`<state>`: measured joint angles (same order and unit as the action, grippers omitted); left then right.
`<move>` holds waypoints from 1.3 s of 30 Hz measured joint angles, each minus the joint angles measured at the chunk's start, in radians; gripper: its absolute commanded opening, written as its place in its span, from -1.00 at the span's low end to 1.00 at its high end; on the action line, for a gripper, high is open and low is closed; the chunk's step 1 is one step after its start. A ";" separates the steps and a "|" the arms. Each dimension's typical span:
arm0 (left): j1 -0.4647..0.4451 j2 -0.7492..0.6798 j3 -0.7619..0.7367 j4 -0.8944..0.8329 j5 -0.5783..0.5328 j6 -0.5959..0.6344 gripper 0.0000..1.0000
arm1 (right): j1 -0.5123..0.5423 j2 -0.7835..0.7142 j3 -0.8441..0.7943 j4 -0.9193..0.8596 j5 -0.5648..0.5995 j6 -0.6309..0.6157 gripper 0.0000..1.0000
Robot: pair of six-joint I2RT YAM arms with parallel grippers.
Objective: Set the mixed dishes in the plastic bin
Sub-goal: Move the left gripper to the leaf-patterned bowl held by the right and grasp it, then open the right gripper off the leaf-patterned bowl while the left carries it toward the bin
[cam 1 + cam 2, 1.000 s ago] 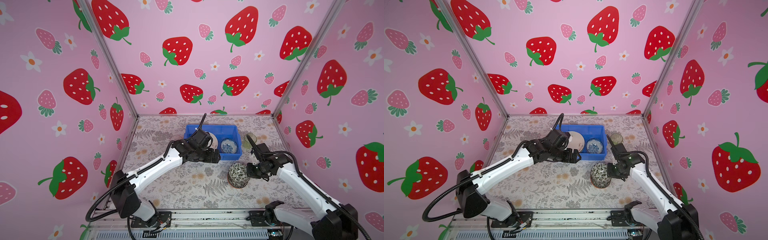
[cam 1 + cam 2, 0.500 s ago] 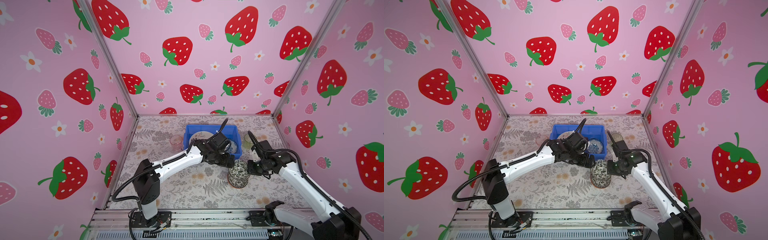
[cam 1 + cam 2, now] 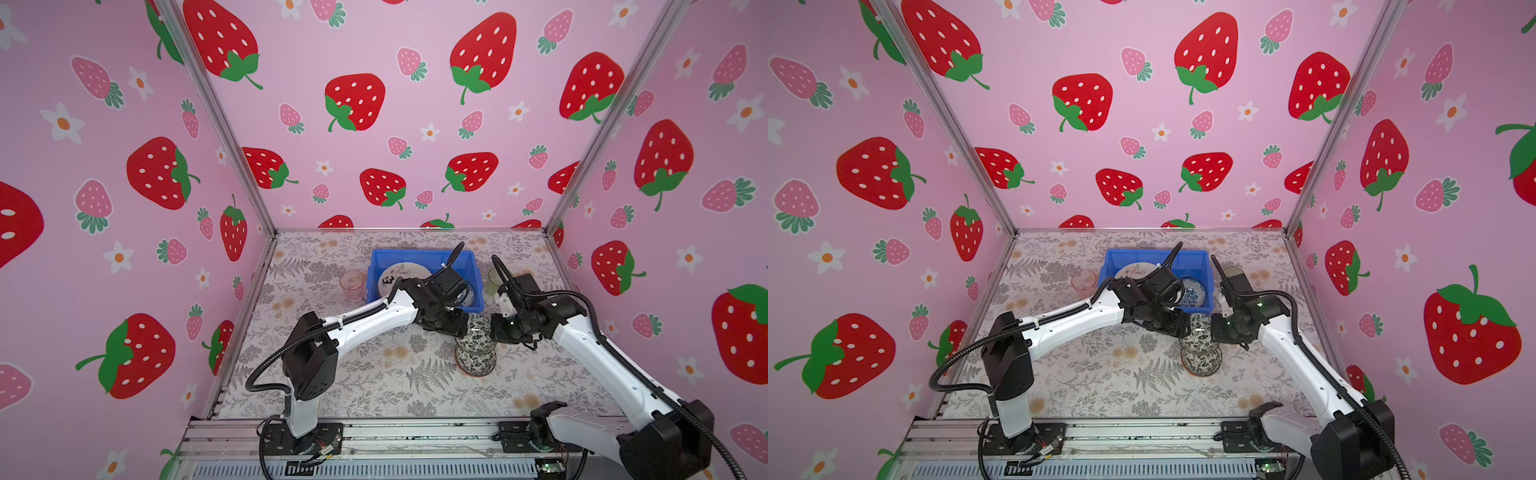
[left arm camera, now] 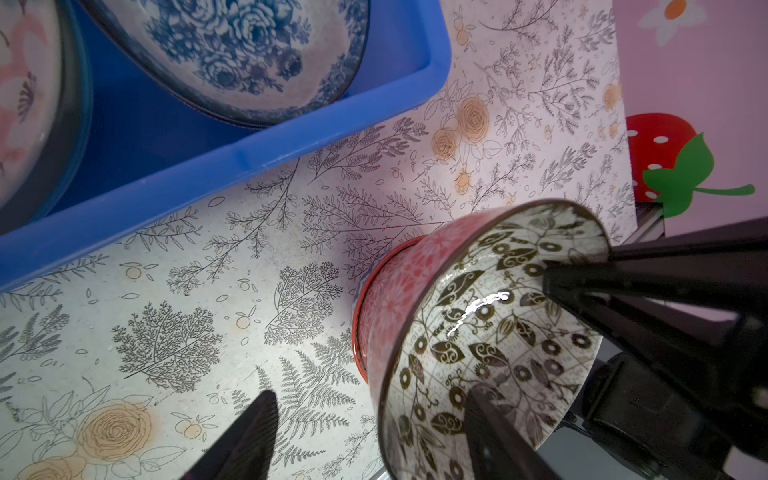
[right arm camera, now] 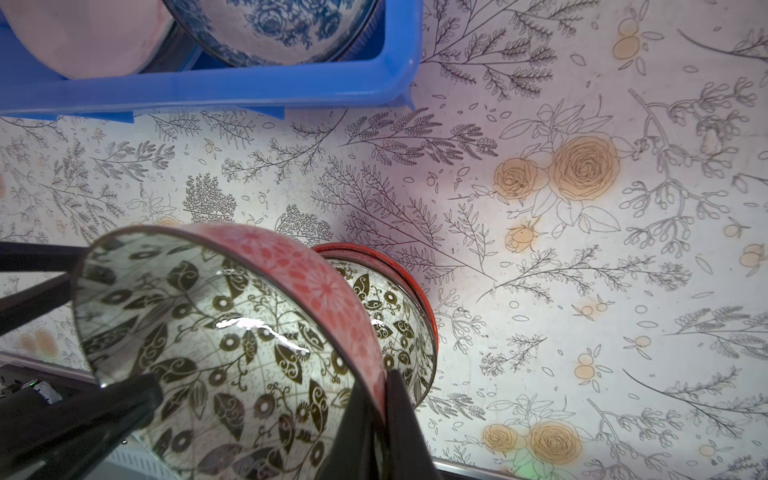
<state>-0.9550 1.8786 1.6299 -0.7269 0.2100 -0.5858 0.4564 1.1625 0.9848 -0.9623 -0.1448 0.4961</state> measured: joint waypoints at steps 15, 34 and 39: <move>-0.001 0.016 0.019 -0.019 -0.035 0.014 -0.30 | 0.019 0.003 0.000 0.032 -0.023 0.003 -0.91; -0.005 0.016 0.038 -0.043 -0.097 0.032 -0.70 | 0.044 0.010 0.000 0.050 -0.029 0.011 -0.90; -0.005 0.022 0.038 -0.044 -0.105 0.029 -0.84 | 0.046 0.014 0.000 0.055 -0.032 0.019 -0.89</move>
<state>-0.9604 1.9003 1.6680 -0.7712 0.1055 -0.5571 0.5022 1.1763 0.9848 -0.9073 -0.1768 0.5148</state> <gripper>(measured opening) 0.104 0.086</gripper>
